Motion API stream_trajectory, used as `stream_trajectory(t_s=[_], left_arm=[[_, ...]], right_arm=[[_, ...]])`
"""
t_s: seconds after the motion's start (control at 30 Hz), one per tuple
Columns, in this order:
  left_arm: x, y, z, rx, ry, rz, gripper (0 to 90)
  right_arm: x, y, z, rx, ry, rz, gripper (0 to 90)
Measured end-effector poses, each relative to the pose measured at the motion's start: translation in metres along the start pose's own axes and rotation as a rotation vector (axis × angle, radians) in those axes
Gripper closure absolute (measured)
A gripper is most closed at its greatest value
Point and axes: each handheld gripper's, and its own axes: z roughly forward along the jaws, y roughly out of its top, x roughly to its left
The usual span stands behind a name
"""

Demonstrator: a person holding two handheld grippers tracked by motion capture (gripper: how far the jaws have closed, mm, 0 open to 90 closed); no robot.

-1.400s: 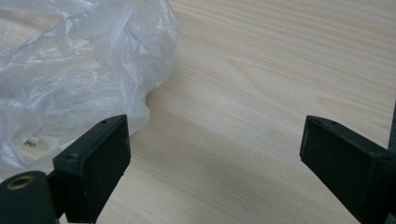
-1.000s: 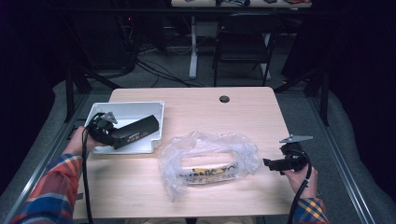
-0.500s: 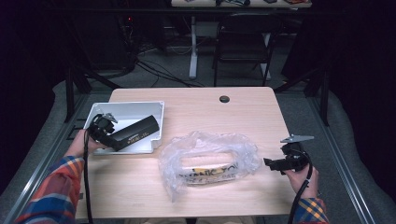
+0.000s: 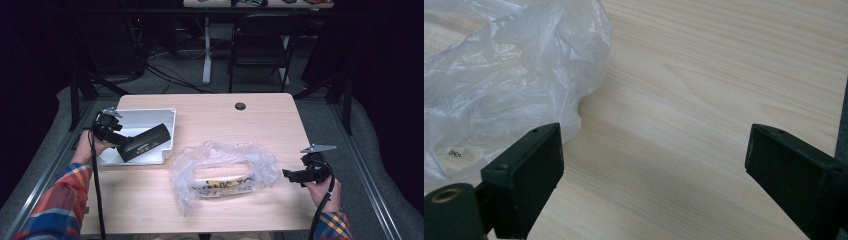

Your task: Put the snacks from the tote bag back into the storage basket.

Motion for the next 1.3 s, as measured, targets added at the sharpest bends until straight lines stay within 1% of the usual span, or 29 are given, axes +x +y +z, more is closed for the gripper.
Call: stream_trajectory(t_s=[0.03,0.07,0.1,0.13,0.17,0.2,0.23,0.27,0.33,0.37,0.4,0.47,0.5,0.57,0.6,0.63,0.67,0.7,0.77,0.83,0.9,0.93,0.97,1.0,1.03,1.1,1.2,1.27,1.3], left_arm=[[-0.001,0.002,0.0,-0.009,-0.001,-0.004,26.8],[-0.003,0.005,0.002,-0.022,0.004,-0.015,27.2],[-0.005,0.008,0.003,-0.026,0.015,-0.021,30.5],[-0.007,0.011,0.004,-0.042,0.013,-0.026,36.3],[-0.009,0.015,0.007,-0.05,0.03,-0.042,39.8],[-0.011,0.019,0.01,-0.056,0.038,-0.057,41.4],[-0.013,0.022,0.012,-0.066,0.044,-0.07,45.9],[-0.015,0.025,0.015,-0.066,0.058,-0.082,50.6],[-0.019,0.03,0.021,-0.068,0.067,-0.104,59.7],[-0.021,0.034,0.024,-0.066,0.081,-0.111,63.3],[-0.023,0.037,0.027,-0.063,0.082,-0.117,68.5],[-0.028,0.043,0.035,-0.06,0.106,-0.129,73.8],[-0.029,0.046,0.039,-0.061,0.117,-0.137,78.4],[-0.03,0.051,0.047,-0.047,0.124,-0.143,82.8],[-0.031,0.053,0.051,-0.041,0.125,-0.154,85.2],[-0.031,0.055,0.056,-0.03,0.125,-0.17,85.7],[-0.033,0.057,0.06,-0.03,0.153,-0.175,86.9],[-0.032,0.058,0.063,-0.028,0.141,-0.183,88.0],[-0.033,0.061,0.069,-0.011,0.163,-0.19,88.3],[-0.033,0.063,0.074,-0.006,0.161,-0.201,88.4],[-0.033,0.064,0.079,0.007,0.159,-0.203,88.4],[-0.033,0.064,0.081,0.016,0.17,-0.199,88.0],[-0.033,0.064,0.083,0.017,0.171,-0.201,88.1],[-0.032,0.064,0.086,0.024,0.162,-0.211,88.2],[-0.032,0.063,0.086,0.031,0.167,-0.21,88.2],[-0.032,0.063,0.088,0.029,0.153,-0.219,88.8],[-0.032,0.063,0.089,0.037,0.139,-0.207,88.8],[-0.033,0.063,0.089,0.05,0.131,-0.199,88.8],[-0.033,0.063,0.089,0.054,0.116,-0.201,88.8]], right_arm=[[0.0,0.0,0.0,-0.001,0.003,0.0,8.1],[0.0,0.0,0.0,0.0,0.003,0.0,8.2],[0.0,0.0,0.0,-0.001,0.002,0.0,8.2],[0.0,0.0,0.0,0.0,-0.001,-0.002,8.2],[0.0,0.0,0.0,-0.002,0.001,-0.002,8.1],[0.0,0.0,0.0,-0.002,0.0,-0.002,8.1],[0.0,0.0,0.0,-0.001,0.0,-0.002,8.2],[0.0,0.0,0.0,-0.002,-0.001,-0.002,8.2],[0.001,0.0,0.0,-0.003,0.0,-0.003,8.1],[0.001,0.0,0.0,-0.002,0.0,-0.004,8.2],[0.001,0.0,0.0,-0.002,0.0,-0.004,8.1],[0.0,0.0,0.001,-0.003,0.004,-0.002,8.2],[0.0,0.0,0.001,0.0,0.005,0.001,8.2],[0.0,0.0,0.001,0.001,0.005,0.001,8.2],[0.0,0.0,0.001,0.001,0.005,0.001,8.2],[0.0,0.0,0.001,0.0,0.006,0.001,8.2],[0.0,0.0,0.001,-0.001,0.006,0.0,8.3],[0.0,0.0,0.001,-0.003,0.008,-0.003,8.3],[0.0,0.0,0.001,-0.004,0.008,-0.003,8.3],[-0.001,-0.001,0.001,-0.004,0.01,-0.004,8.4],[-0.001,-0.001,0.001,-0.003,0.009,-0.005,8.4],[-0.001,0.0,0.001,-0.003,0.01,-0.004,8.5],[0.0,0.0,0.001,-0.003,0.007,-0.003,8.5],[0.0,0.0,0.001,0.0,0.008,-0.005,8.5],[0.0,0.0,0.002,-0.001,0.012,-0.006,8.6],[0.0,0.0,0.002,0.002,0.015,-0.008,8.6],[0.0,0.0,0.003,0.003,0.008,-0.008,8.8],[0.0,0.0,0.003,0.004,0.015,-0.008,8.8],[0.0,0.0,0.003,0.005,0.015,-0.008,8.8]])
